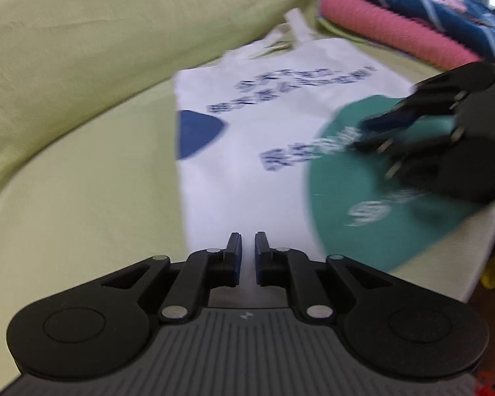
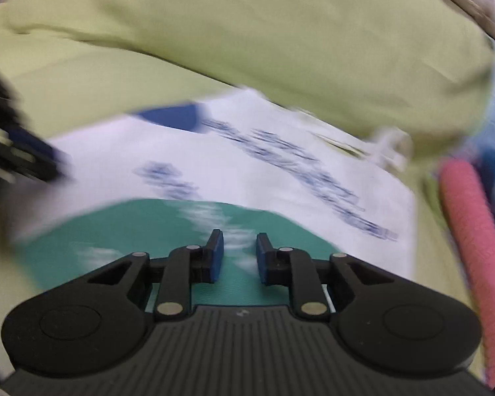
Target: Fold shopping bag
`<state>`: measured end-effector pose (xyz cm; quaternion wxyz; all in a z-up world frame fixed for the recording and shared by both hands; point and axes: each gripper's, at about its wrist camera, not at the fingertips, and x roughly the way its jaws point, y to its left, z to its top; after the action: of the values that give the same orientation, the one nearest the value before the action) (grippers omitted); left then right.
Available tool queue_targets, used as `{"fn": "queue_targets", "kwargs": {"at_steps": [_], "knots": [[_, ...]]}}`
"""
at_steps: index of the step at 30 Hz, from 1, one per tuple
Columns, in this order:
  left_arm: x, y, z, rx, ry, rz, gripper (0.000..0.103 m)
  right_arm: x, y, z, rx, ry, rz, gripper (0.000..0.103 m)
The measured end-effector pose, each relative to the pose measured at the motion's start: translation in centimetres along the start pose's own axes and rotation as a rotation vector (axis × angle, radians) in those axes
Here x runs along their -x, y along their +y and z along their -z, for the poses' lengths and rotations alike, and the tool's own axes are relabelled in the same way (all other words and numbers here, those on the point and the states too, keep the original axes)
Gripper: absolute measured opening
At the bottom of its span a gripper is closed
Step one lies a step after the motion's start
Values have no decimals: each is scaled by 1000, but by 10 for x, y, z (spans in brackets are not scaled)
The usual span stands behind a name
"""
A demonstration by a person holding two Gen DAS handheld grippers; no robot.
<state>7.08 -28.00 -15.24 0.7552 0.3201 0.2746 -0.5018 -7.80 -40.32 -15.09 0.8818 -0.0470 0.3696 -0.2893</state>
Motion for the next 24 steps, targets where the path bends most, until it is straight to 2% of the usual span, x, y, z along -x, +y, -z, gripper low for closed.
{"fn": "queue_targets", "kwargs": {"at_steps": [2,5,7,10,13,15,16,19,20,22,23,24], "knots": [[-6,11,-5,-9,6,-21,10,-9,-36,10,-84,59,96,16],[-16,8,-24,-57,38,-52,10,-5,-85,27,-231,100,136,17],[-16,0,-41,-59,4,5,10,9,-98,29,-301,95,115,20],[-25,-20,-59,-38,-29,119,14,29,-90,30,-384,-1,-55,19],[-42,-33,-61,-42,-28,164,14,33,-65,34,-330,4,-189,20],[-49,-34,-60,-53,-42,163,17,24,-59,40,-289,31,-133,22],[-56,-27,-64,-46,-43,144,26,19,-68,40,-313,43,-85,25],[-85,9,-83,17,-16,21,31,-4,-104,32,-387,87,18,25],[-94,21,-93,42,1,7,30,-12,-113,26,-391,101,25,24],[-105,37,-111,71,24,41,21,-25,-119,5,-350,101,34,28],[-106,37,-119,67,19,75,21,-31,-118,-5,-330,86,15,28],[-108,35,-126,49,8,128,21,-36,-115,-14,-321,67,-45,28]]}}
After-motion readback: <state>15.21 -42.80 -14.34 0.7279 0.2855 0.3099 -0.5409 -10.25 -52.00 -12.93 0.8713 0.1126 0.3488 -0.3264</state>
